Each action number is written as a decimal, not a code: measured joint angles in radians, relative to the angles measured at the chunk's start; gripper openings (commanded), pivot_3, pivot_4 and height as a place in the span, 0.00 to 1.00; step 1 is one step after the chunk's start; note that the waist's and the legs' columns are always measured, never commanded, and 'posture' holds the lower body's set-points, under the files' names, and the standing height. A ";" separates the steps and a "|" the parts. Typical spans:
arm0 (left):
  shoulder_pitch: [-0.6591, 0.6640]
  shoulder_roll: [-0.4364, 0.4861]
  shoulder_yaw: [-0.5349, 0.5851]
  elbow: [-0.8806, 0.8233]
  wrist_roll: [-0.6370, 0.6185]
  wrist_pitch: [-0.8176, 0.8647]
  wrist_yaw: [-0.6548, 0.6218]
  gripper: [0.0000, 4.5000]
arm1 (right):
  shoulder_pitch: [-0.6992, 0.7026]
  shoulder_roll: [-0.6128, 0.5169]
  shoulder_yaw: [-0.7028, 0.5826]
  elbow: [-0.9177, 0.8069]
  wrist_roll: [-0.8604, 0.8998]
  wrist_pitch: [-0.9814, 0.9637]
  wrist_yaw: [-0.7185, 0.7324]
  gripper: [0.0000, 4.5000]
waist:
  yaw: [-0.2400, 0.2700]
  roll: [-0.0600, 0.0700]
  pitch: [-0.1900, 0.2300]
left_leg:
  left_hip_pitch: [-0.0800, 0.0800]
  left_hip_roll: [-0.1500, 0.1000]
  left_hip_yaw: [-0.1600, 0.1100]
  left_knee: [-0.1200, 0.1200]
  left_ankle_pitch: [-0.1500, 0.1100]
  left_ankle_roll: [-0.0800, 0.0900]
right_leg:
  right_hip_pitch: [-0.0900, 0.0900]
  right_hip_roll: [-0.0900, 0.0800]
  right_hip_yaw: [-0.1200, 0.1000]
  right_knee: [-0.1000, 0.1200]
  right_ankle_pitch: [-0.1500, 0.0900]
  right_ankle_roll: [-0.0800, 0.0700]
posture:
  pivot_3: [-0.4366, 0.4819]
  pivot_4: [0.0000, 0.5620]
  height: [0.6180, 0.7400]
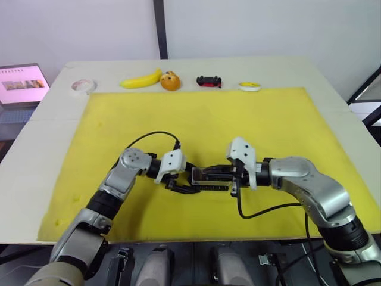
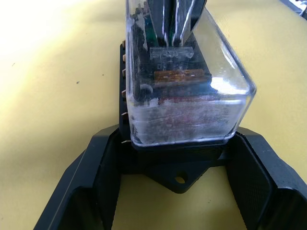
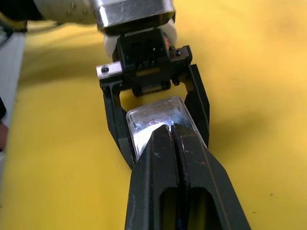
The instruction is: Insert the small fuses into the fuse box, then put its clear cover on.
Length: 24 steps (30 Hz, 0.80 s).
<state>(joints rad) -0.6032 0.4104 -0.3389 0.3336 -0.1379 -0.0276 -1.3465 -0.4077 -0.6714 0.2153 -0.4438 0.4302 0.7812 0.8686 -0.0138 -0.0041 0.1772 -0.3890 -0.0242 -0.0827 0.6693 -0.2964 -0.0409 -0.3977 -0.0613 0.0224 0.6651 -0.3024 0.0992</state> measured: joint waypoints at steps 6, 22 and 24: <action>0.000 0.000 -0.001 0.007 0.009 0.004 0.003 0.57 | -0.002 0.020 0.006 0.012 0.009 0.049 -0.027 0.01 | 0.000 -0.002 -0.004 | 0.004 0.000 0.000 0.000 0.000 0.000 | 0.003 0.000 0.000 0.000 0.000 0.000 | 0.48 0.27 1.00; 0.000 -0.010 -0.002 0.014 0.021 0.004 0.002 0.57 | 0.117 -0.001 -0.029 -0.012 -0.021 -0.136 -0.049 0.01 | 0.001 -0.007 -0.011 | 0.010 0.000 0.001 -0.002 -0.001 0.002 | 0.009 0.000 0.001 -0.001 -0.001 0.001 | 0.48 0.27 1.00; 0.000 -0.010 0.000 0.009 0.020 0.003 0.002 0.57 | 0.130 -0.018 -0.070 -0.036 -0.003 -0.111 -0.053 0.01 | 0.001 -0.006 -0.011 | 0.009 0.000 0.001 -0.002 -0.001 0.002 | 0.008 0.000 0.001 -0.001 -0.001 0.001 | 0.48 0.27 1.00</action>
<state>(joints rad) -0.6030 0.4004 -0.3393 0.3422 -0.1183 -0.0245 -1.3449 -0.2777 -0.6896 0.1454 -0.4795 0.4274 0.6704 0.8160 -0.0124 -0.0105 0.1667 -0.3802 -0.0242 -0.0817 0.6671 -0.2974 -0.0392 -0.3900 -0.0617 0.0236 0.6639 -0.3030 0.0999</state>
